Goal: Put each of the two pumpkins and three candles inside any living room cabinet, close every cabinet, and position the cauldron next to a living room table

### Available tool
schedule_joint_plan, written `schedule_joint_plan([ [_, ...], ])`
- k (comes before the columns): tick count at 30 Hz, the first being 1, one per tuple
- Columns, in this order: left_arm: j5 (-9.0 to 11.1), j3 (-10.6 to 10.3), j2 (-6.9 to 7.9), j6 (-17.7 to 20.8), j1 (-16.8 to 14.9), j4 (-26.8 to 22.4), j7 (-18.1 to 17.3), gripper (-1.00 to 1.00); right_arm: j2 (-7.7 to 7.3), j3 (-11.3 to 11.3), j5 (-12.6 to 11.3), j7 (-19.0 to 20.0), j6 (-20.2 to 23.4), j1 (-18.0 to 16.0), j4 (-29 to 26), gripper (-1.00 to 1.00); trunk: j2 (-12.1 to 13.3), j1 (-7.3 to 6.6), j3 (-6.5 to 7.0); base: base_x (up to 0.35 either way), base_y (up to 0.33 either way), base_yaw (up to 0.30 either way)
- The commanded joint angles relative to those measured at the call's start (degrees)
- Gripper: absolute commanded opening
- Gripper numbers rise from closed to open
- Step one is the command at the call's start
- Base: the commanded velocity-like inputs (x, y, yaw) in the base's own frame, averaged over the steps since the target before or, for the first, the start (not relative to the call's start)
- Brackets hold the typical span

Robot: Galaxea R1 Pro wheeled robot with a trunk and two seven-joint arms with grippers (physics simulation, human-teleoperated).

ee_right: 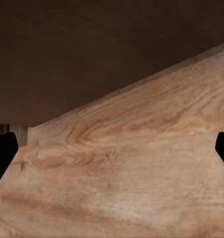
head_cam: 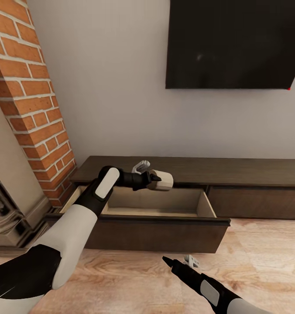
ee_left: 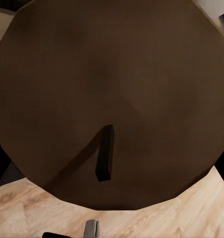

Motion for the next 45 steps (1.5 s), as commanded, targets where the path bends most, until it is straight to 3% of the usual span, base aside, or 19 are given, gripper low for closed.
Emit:
schedule_joint_plan([
  [1, -0.2, 0.0, 0.0, 0.2, 0.0, 0.0, 0.1, -1.0, -0.02, 0.2, -0.6, 0.0, 0.4, 0.0, 0.0, 1.0, 0.0, -0.01, -0.05, 0.0, 0.0, 0.0],
  [8, -0.8, 0.0, 0.0, 0.2, 0.0, 0.0, 0.0, -1.0, 0.0, 0.2, -0.3, -0.3, 0.4, -0.1, 0.0, 1.0, 0.0, -0.01, -0.05, -0.026, 0.0, 0.0],
  [10, -0.9, 0.0, 0.0, 0.2, 0.0, 1.4, 0.0, -1.0, 0.0, 0.1, 3.2, -0.3, 0.3, -0.1, 0.0, 1.0, 0.0, -0.01, -0.05, -0.262, 0.0, 0.0],
  [16, -1.0, 0.0, 0.0, 0.1, 0.0, 2.0, 0.0, -1.0, 0.0, 0.1, 6.6, -0.2, 0.3, -0.1, 0.0, 1.0, 0.0, -0.01, -0.12, -0.297, 0.0, 0.01],
  [31, -1.1, 0.0, 0.0, 0.1, 0.0, 2.1, 0.1, -1.0, 0.0, 0.0, 7.0, 0.1, 0.1, -0.1, 0.0, 1.0, 0.0, -0.01, -0.33, -0.081, 0.0, 0.018],
  [38, -4.1, 0.1, 0.0, 0.1, 0.0, 2.1, 0.0, -1.0, 0.0, 0.0, 7.1, 0.0, 0.1, -0.1, -0.2, 1.0, 0.0, -0.01, -0.34, 0.0, 0.0, 0.0],
  [45, -4.7, 0.1, 0.02, 0.1, 0.0, 2.1, 0.1, -1.0, 0.0, 0.0, 7.1, -0.1, 0.1, -0.1, -0.9, 1.0, 0.0, -0.01, -0.34, 0.0, 0.0, 0.0],
])
